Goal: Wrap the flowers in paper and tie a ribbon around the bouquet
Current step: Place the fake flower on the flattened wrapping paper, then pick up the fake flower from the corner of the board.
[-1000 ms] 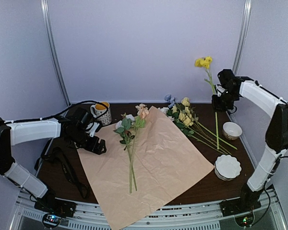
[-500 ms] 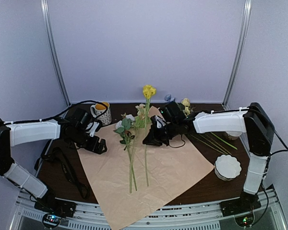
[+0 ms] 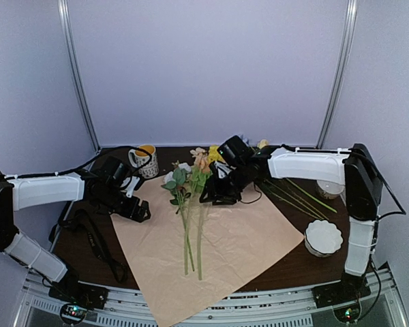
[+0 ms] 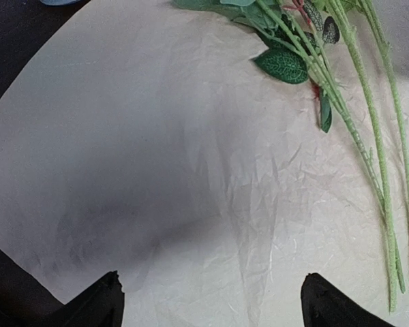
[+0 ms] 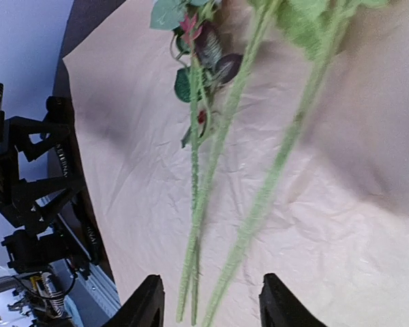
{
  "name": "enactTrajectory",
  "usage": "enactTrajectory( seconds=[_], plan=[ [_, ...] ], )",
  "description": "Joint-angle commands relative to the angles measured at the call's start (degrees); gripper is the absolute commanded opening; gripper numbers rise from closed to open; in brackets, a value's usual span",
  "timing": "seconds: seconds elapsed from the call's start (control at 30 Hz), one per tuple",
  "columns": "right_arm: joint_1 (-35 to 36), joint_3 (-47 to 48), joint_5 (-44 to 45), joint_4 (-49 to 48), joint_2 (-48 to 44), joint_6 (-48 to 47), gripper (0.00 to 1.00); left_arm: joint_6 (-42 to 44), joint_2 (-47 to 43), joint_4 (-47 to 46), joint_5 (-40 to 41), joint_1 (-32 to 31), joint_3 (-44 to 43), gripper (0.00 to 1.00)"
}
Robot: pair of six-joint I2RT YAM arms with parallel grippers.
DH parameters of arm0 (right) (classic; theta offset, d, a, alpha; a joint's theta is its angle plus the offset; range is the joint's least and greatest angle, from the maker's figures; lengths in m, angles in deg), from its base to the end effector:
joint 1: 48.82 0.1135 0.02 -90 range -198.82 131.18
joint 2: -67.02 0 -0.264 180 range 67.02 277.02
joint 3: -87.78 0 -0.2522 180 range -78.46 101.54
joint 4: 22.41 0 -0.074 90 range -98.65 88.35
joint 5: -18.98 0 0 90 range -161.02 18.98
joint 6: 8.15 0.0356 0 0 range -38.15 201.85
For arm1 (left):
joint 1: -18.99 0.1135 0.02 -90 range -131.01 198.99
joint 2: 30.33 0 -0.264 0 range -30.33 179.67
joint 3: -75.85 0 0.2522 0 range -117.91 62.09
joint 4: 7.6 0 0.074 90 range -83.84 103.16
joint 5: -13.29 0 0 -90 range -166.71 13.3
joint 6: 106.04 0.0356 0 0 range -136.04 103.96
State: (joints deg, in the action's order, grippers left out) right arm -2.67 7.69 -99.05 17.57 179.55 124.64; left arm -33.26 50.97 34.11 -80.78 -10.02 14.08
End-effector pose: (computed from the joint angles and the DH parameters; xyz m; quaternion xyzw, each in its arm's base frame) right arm 0.2867 0.3226 0.2185 -0.1046 0.9163 0.3816 0.0613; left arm 0.2353 -0.1334 0.1942 0.1082 0.9620 -0.1291 0.2148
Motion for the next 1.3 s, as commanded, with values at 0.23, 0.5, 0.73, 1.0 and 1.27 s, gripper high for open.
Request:
enactTrajectory(
  seconds=[0.23, 0.5, 0.73, 1.0, 1.27],
  plan=[
    [-25.7, 16.3, 32.8, 40.5, -3.4, -31.7, 0.57, 0.8, 0.1, -1.1, 0.1, 0.1, -0.9, 0.94],
    [-32.2, 21.5, 30.8, 42.7, 7.1, -38.9, 0.39, 0.8, 0.2, -0.3, 0.4, 0.2, -1.2, 0.94],
    [-34.1, 20.2, 31.8, 45.6, 12.4, -40.6, 0.38, 0.6, 0.6, -0.1, 0.6, 0.1, -0.8, 0.94],
    [-34.8, 17.5, 32.5, 44.5, 14.1, -40.7, 0.3, 0.7, 0.9, 0.0, 0.7, 0.2, -1.1, 0.94],
    [-34.9, 13.7, 32.3, 42.7, 14.3, -41.5, 0.3, 0.6, 0.7, 0.3, 0.7, 0.2, -0.9, 0.94]
  ],
)
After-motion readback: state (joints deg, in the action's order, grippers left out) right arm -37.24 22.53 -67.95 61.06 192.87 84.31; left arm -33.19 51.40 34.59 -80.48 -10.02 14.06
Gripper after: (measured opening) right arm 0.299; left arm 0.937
